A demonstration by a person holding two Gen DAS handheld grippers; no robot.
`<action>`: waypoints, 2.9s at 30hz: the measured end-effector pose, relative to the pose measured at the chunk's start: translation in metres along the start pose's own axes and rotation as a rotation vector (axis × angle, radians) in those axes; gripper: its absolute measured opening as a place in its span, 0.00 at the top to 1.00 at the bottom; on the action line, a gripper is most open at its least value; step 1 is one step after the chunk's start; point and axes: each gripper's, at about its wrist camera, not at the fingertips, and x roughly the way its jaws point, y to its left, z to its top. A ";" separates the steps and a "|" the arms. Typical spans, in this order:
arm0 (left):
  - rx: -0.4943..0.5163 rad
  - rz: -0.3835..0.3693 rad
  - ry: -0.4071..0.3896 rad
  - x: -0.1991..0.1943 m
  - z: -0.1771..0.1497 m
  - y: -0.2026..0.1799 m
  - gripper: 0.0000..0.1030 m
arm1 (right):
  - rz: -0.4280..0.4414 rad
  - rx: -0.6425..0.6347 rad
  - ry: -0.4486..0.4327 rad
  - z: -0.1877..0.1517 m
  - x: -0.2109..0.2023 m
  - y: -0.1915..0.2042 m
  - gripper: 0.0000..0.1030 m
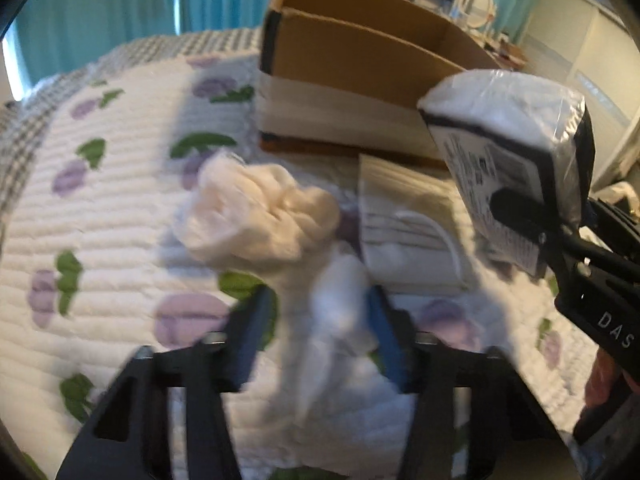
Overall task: Organize soft objects
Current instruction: 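Lift both held items over the box and release them inside, then grasp the white face mask with the right gripper while the left grasps the lace scrunchie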
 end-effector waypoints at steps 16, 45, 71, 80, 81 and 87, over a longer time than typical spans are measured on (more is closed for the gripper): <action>0.049 0.050 -0.110 -0.091 -0.016 -0.037 0.79 | 0.021 0.100 -0.099 -0.002 -0.087 -0.012 0.48; 0.103 0.086 -0.349 -0.141 0.104 -0.042 0.79 | 0.065 0.172 -0.268 0.112 -0.114 -0.062 0.48; 0.120 0.136 -0.319 -0.051 0.154 -0.027 0.31 | 0.043 0.176 -0.168 0.149 0.015 -0.076 0.18; 0.124 0.184 -0.433 -0.155 0.133 -0.032 0.15 | -0.009 0.206 -0.285 0.158 -0.106 -0.077 0.09; 0.127 0.187 -0.452 -0.168 0.129 -0.033 0.15 | -0.014 0.206 -0.295 0.158 -0.121 -0.076 0.09; 0.137 0.218 -0.543 -0.238 0.100 -0.032 0.05 | -0.049 0.177 -0.326 0.147 -0.193 -0.062 0.01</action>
